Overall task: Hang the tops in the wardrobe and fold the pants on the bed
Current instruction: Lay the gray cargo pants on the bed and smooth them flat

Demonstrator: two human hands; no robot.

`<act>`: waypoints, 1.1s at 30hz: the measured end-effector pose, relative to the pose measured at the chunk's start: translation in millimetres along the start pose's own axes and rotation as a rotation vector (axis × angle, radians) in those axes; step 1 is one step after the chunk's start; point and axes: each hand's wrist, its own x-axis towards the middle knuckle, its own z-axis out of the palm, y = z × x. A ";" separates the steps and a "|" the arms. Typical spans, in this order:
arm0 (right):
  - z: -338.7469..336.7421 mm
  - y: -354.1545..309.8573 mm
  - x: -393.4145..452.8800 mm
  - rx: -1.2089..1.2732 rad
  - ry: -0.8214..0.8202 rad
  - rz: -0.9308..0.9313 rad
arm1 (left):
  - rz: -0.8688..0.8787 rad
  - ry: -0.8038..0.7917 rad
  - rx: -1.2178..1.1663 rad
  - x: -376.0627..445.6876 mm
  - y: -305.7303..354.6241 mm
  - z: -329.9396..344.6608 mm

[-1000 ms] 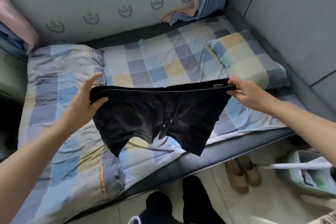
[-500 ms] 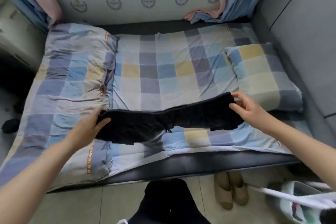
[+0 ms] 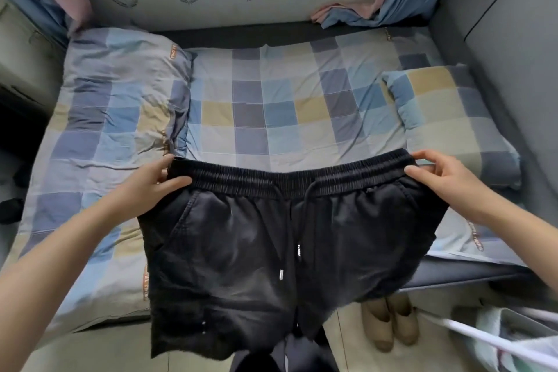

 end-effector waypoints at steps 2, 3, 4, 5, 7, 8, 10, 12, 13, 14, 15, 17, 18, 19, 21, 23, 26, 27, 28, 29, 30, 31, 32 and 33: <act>11.8 12.4 36.0 -0.022 0.053 -0.011 | -0.014 0.064 0.063 34.9 -17.5 12.8; 20.8 24.0 56.1 -0.054 0.092 -0.022 | -0.022 0.096 0.115 54.7 -31.9 24.4; 33.1 42.8 85.2 -0.080 0.118 -0.036 | -0.032 0.143 0.166 80.0 -51.9 40.9; 45.0 61.3 108.4 -0.104 0.134 -0.045 | -0.038 0.199 0.219 98.0 -70.2 56.5; 76.8 110.2 168.2 -0.138 0.167 -0.070 | -0.050 0.316 0.289 143.7 -116.9 95.2; 95.0 137.1 196.4 -0.165 0.188 -0.079 | -0.071 0.358 0.300 165.7 -140.8 114.5; 128.3 194.2 242.9 -0.196 0.258 -0.072 | -0.127 0.408 0.314 206.3 -184.6 155.9; 159.9 249.6 283.8 -0.198 0.261 -0.060 | -0.170 0.432 0.331 240.0 -227.0 201.5; 170.1 269.5 298.3 -0.200 0.269 -0.057 | -0.187 0.441 0.334 252.4 -242.5 218.9; 179.3 287.2 310.8 -0.210 0.284 -0.044 | -0.208 0.438 0.340 264.1 -256.0 234.6; 189.1 310.6 322.9 -0.211 0.307 -0.033 | -0.226 0.447 0.340 274.2 -272.5 252.3; 196.7 333.9 337.4 -0.216 0.354 -0.036 | -0.221 0.479 0.297 289.1 -288.6 270.3; 198.3 338.9 340.2 -0.217 0.367 -0.040 | -0.204 0.495 0.248 293.3 -291.9 275.9; 199.9 340.1 341.3 -0.223 0.374 -0.060 | -0.178 0.528 0.205 295.5 -292.0 279.5; 198.3 335.0 342.5 -0.230 0.386 -0.109 | -0.157 0.646 0.178 298.3 -281.8 279.6; 191.0 319.2 344.2 -0.227 0.451 -0.153 | -0.115 0.739 0.213 297.3 -262.5 270.8; 174.7 286.9 356.5 -0.246 0.524 -0.202 | 0.015 0.690 0.276 303.2 -236.2 244.9; 169.7 275.9 364.4 -0.265 0.520 -0.210 | 0.033 0.674 0.289 311.2 -231.1 234.0; 165.4 263.5 375.4 -0.285 0.512 -0.216 | 0.039 0.676 0.301 322.7 -226.1 221.9; 162.1 251.7 389.0 -0.306 0.505 -0.225 | 0.045 0.692 0.311 337.2 -222.5 210.1; 160.4 240.1 406.8 -0.327 0.503 -0.236 | 0.052 0.711 0.325 355.8 -218.7 198.4; 158.9 228.3 425.4 -0.355 0.495 -0.239 | 0.046 0.725 0.345 374.4 -215.5 187.3; 159.7 221.4 448.0 -0.385 0.490 -0.228 | 0.016 0.729 0.373 397.0 -216.1 179.8; 160.1 215.3 468.7 -0.417 0.483 -0.197 | -0.053 0.723 0.404 417.0 -217.8 173.6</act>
